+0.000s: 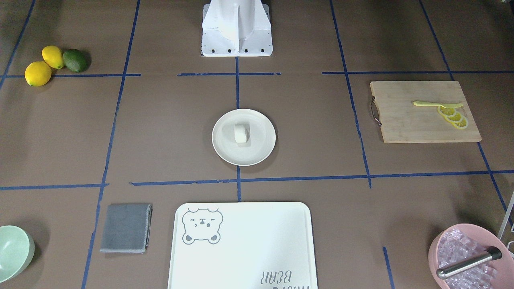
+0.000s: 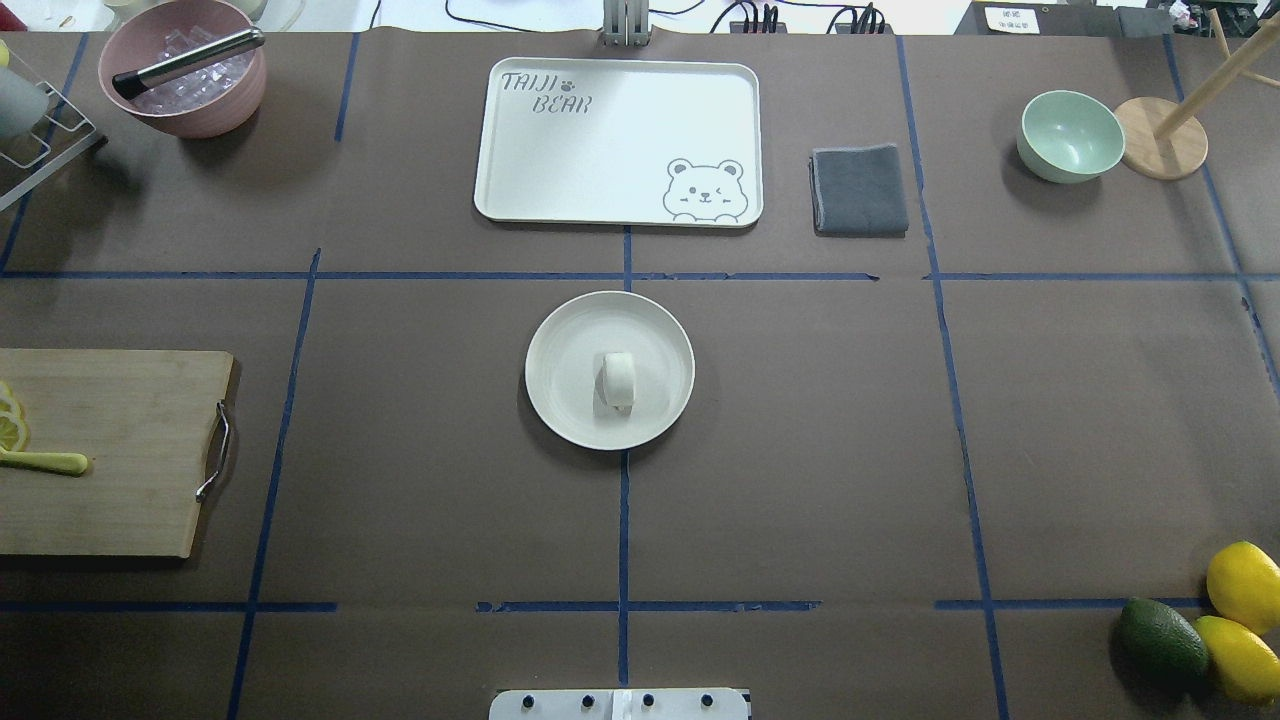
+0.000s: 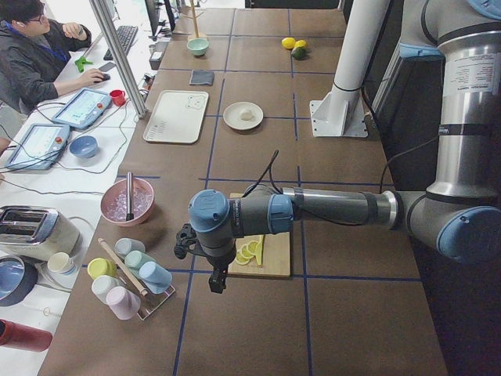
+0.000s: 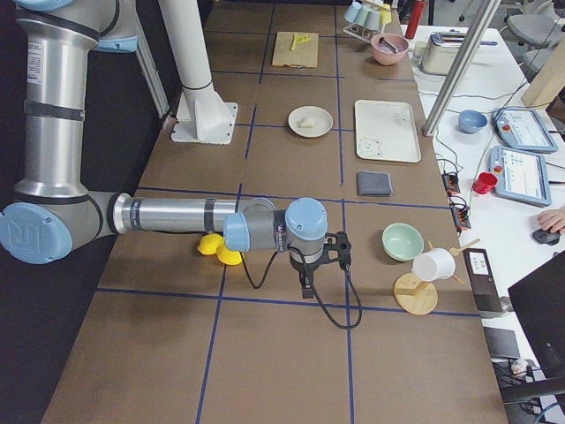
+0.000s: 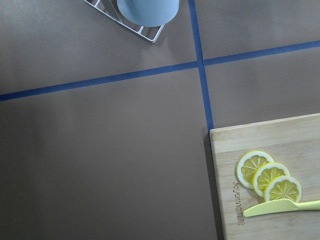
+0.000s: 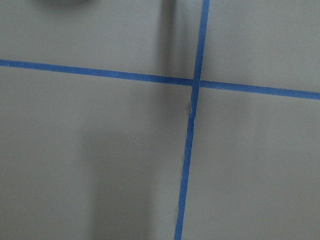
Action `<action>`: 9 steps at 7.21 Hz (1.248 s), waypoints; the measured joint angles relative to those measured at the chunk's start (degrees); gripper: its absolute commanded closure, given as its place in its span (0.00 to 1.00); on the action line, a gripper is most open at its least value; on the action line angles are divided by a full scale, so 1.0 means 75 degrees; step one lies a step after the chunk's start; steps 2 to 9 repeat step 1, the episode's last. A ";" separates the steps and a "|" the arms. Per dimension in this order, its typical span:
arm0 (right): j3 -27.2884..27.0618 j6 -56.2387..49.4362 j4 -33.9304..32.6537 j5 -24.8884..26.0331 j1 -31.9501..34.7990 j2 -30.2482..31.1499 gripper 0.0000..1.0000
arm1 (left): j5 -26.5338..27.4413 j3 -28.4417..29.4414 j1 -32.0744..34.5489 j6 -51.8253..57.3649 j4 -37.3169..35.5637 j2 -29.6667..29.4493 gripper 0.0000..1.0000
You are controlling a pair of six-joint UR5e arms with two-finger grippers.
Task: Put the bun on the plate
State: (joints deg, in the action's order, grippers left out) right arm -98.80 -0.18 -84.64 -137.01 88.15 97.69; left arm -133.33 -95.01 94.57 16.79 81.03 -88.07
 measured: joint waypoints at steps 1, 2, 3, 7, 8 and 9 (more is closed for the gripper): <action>0.0001 0.0000 0.0000 -0.0001 0.0000 0.0003 0.00 | 0.0000 0.0000 0.0000 0.0000 0.0000 0.0000 0.00; 0.0001 0.0000 0.0000 -0.0001 0.0000 0.0003 0.00 | 0.0000 0.0000 0.0000 0.0000 0.0000 0.0000 0.00; 0.0001 0.0000 0.0000 -0.0001 0.0000 0.0003 0.00 | 0.0000 0.0000 0.0000 0.0000 0.0000 0.0000 0.00; 0.0001 0.0000 0.0000 -0.0001 0.0000 0.0003 0.00 | 0.0000 0.0000 0.0000 0.0000 0.0000 0.0000 0.00; 0.0001 0.0000 0.0000 -0.0001 0.0000 0.0003 0.00 | 0.0000 0.0000 0.0000 0.0000 0.0000 0.0000 0.00; 0.0001 0.0000 0.0000 -0.0001 0.0000 0.0003 0.00 | 0.0000 0.0000 0.0000 0.0000 0.0000 0.0000 0.00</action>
